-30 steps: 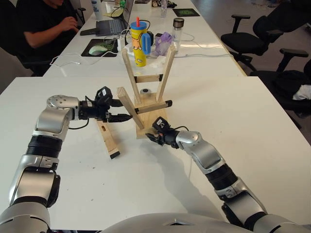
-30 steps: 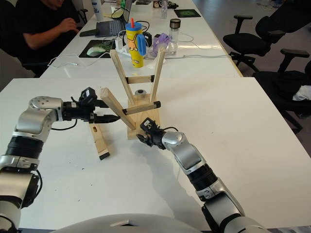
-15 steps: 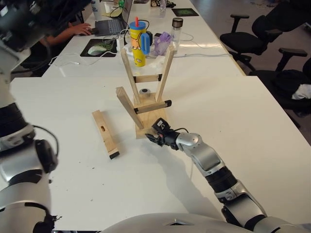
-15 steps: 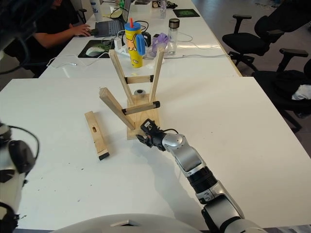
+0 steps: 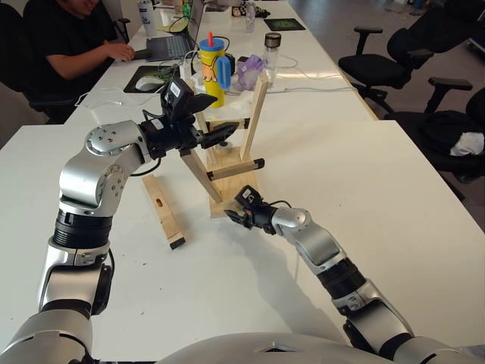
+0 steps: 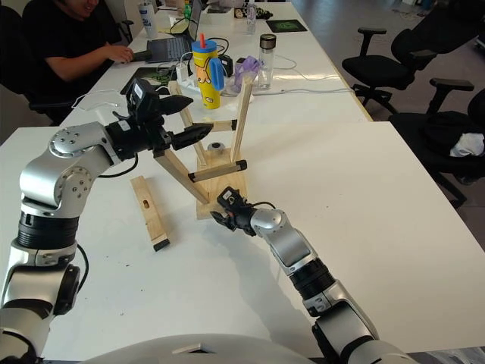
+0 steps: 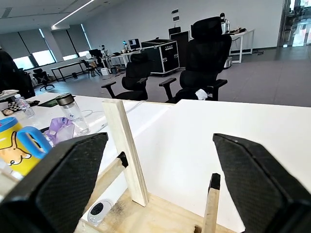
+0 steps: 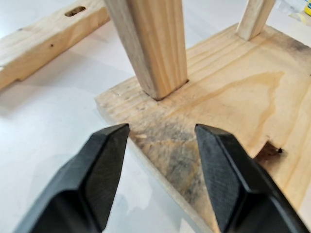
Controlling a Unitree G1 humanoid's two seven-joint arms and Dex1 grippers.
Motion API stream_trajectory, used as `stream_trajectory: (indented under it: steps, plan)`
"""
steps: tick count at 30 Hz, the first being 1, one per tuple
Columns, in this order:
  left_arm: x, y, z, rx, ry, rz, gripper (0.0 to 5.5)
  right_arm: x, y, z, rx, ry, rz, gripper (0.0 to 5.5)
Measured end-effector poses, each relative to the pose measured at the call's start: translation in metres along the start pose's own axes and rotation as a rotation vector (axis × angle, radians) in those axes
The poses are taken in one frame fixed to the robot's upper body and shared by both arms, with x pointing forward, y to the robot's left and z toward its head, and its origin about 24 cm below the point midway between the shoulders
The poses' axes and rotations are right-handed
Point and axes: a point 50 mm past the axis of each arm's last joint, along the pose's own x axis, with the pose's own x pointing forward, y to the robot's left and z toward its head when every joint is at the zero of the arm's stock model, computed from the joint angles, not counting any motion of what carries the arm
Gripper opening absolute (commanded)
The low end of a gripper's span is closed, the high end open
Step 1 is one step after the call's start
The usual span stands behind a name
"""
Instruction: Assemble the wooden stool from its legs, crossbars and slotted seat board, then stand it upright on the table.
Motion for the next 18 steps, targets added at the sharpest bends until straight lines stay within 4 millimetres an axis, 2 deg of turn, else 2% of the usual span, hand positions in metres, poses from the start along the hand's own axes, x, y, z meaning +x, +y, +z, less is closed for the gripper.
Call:
stream_trajectory:
  steps: [3, 4, 6, 7, 8, 10, 11, 13, 14, 16, 18]
  plan:
    - [-0.009, 0.019, 0.022, -0.027, -0.118, 0.155, 4.84, 0.000, 0.000, 0.001, -0.006, -0.010, 0.001, 2.51]
    - [-0.018, 0.028, 0.033, -0.001, -0.159, 0.230, 4.99, 0.000, 0.001, 0.001, -0.009, -0.015, 0.003, 2.51]
    - [-0.036, 0.042, 0.040, 0.042, -0.155, 0.332, 5.32, 0.000, 0.001, 0.000, -0.016, -0.023, -0.001, 2.51]
    - [-0.059, 0.059, 0.031, 0.073, -0.080, 0.437, 5.38, -0.002, 0.001, -0.002, -0.001, -0.041, -0.019, 2.51]
    - [-0.071, 0.068, 0.021, 0.070, -0.025, 0.500, 5.38, -0.005, -0.001, -0.004, 0.012, -0.059, -0.037, 2.51]
    - [-0.095, 0.078, -0.002, 0.092, 0.102, 0.634, 5.38, -0.013, -0.003, -0.006, 0.052, -0.127, -0.097, 2.51]
    - [-0.107, 0.079, -0.021, 0.087, 0.187, 0.715, 5.38, -0.021, -0.008, -0.010, 0.061, -0.153, -0.162, 2.51]
    - [-0.114, 0.063, -0.063, 0.024, 0.319, 0.812, 5.38, -0.042, -0.023, -0.009, 0.049, -0.218, -0.300, 2.51]
    - [-0.110, 0.048, -0.082, -0.022, 0.356, 0.822, 5.38, -0.053, -0.028, -0.005, 0.036, -0.253, -0.342, 2.51]
    - [-0.103, 0.016, -0.107, -0.093, 0.403, 0.811, 5.38, -0.069, -0.030, 0.002, 0.029, -0.313, -0.365, 2.51]
    - [-0.100, -0.004, -0.115, -0.136, 0.423, 0.812, 5.38, -0.077, -0.029, -0.001, 0.055, -0.320, -0.335, 2.51]
